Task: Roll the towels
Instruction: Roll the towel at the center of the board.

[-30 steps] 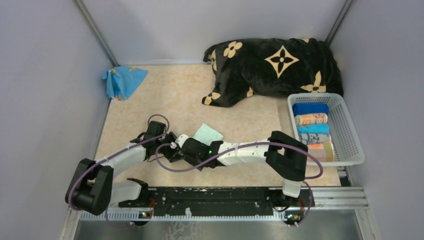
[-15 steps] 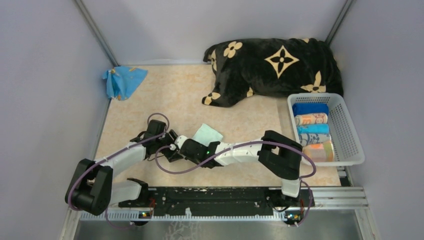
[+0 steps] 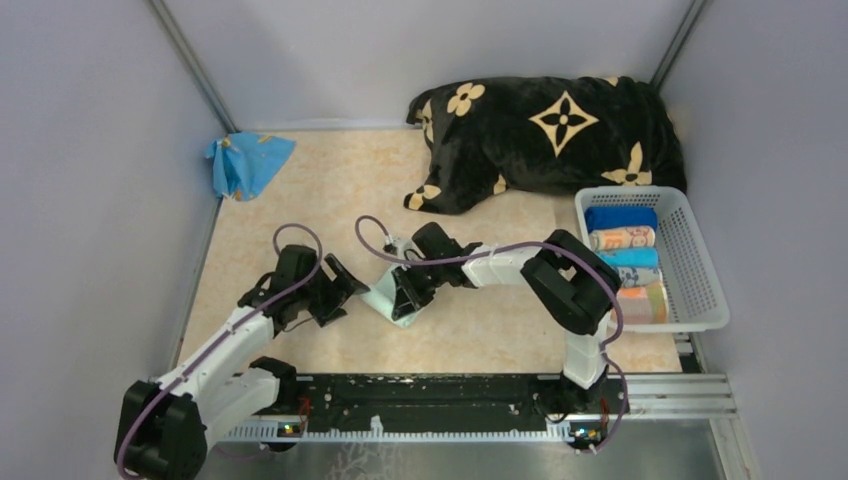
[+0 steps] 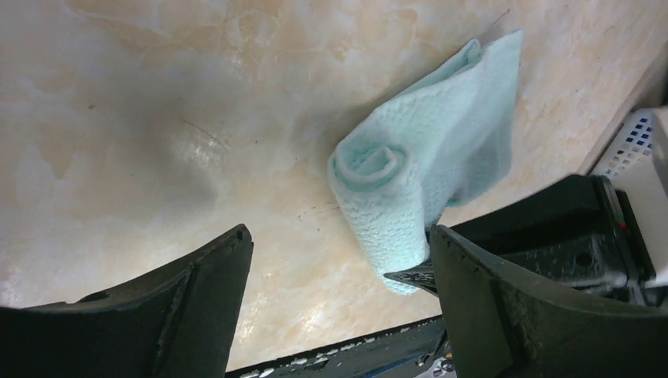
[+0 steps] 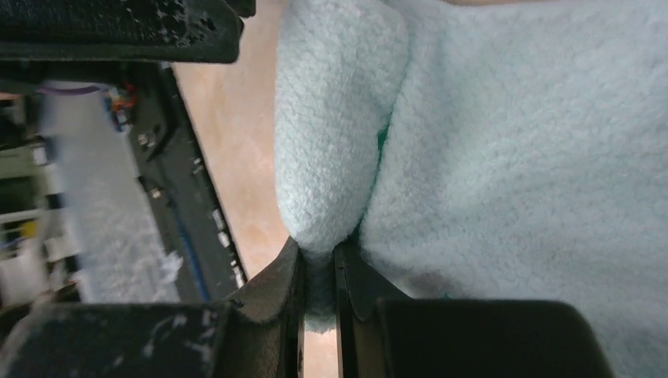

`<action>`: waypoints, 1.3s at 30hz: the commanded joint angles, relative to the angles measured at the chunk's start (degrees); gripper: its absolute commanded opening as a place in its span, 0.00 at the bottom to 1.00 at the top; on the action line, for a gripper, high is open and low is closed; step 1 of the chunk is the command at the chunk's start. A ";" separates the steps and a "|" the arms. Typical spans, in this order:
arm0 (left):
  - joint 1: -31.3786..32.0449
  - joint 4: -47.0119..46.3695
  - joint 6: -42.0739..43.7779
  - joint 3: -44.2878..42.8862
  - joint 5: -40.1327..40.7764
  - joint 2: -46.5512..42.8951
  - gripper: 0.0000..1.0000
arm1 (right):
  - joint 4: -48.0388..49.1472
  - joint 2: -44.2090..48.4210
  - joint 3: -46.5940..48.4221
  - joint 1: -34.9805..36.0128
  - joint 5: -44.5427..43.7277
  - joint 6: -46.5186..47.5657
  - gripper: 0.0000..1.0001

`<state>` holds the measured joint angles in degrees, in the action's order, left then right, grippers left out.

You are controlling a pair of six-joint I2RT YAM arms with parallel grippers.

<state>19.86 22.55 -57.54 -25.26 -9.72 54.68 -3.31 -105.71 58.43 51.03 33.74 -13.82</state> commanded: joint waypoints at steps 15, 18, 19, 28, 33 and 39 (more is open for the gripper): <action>-0.04 -14.36 -0.28 4.03 -8.68 8.68 0.77 | 21.63 -15.28 -1.95 -8.00 28.34 -23.71 0.09; 0.00 -14.32 -0.70 4.03 -8.48 11.63 0.68 | 20.52 -13.84 -2.77 -8.39 24.75 -23.53 0.14; 0.01 -14.20 -0.70 4.20 -8.49 12.59 0.64 | 18.86 -12.71 -2.55 -8.40 23.33 -22.34 0.15; 0.01 -13.09 -0.10 4.24 -7.33 18.11 0.49 | -1.66 -0.30 0.49 -4.98 3.46 -7.47 0.35; 0.18 -11.53 1.07 2.83 -6.39 19.66 0.50 | -10.41 9.58 1.23 1.47 -19.46 0.73 0.56; 0.42 -11.10 1.37 2.19 -6.39 21.04 0.51 | -13.31 14.75 2.37 9.75 -35.68 8.67 0.59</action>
<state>19.90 6.50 -58.70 -23.86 -21.34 73.23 -13.23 -94.26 57.93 56.03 14.79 -13.58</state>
